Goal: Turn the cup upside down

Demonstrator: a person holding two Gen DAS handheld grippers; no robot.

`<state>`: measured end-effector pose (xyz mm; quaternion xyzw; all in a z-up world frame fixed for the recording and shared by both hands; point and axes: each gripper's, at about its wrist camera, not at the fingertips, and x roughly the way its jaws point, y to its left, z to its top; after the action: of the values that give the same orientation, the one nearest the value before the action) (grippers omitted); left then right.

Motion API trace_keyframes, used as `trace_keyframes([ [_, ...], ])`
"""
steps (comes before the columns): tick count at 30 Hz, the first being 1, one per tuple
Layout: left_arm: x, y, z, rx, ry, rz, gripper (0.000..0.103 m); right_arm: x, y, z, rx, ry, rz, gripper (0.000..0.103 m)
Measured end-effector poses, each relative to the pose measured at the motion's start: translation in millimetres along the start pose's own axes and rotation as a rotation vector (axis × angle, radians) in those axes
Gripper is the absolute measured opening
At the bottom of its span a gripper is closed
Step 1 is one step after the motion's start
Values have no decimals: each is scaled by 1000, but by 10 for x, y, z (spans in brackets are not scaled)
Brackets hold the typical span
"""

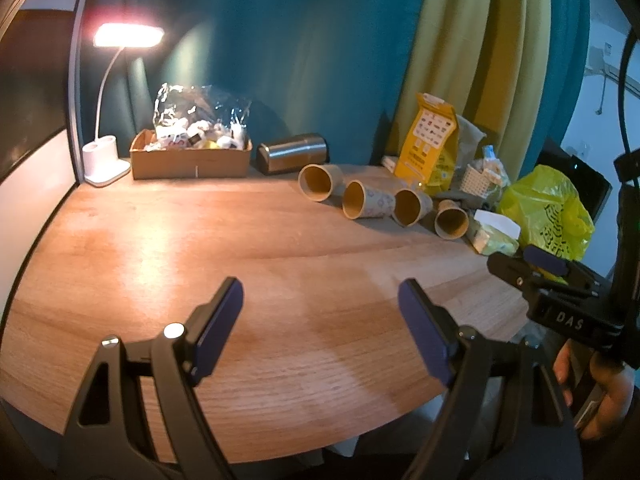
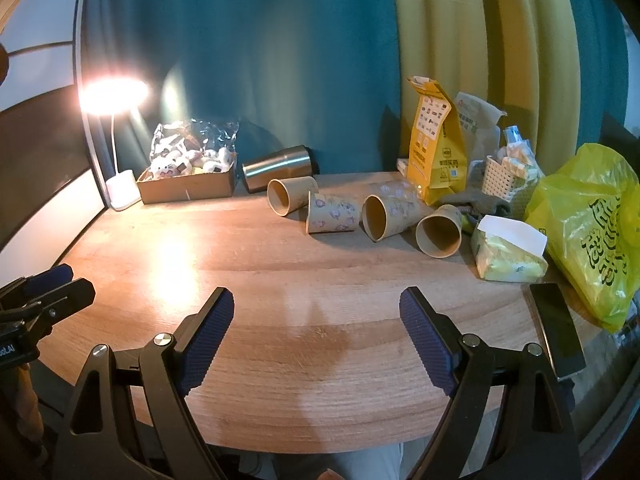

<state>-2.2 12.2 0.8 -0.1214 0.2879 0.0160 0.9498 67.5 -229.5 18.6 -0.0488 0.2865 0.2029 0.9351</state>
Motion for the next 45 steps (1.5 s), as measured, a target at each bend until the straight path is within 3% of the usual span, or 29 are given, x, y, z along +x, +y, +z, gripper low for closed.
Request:
trace_keyframes([
  [45,152,109,126,-13,-8,21,81,203,-26,88,-1,27,5,87],
])
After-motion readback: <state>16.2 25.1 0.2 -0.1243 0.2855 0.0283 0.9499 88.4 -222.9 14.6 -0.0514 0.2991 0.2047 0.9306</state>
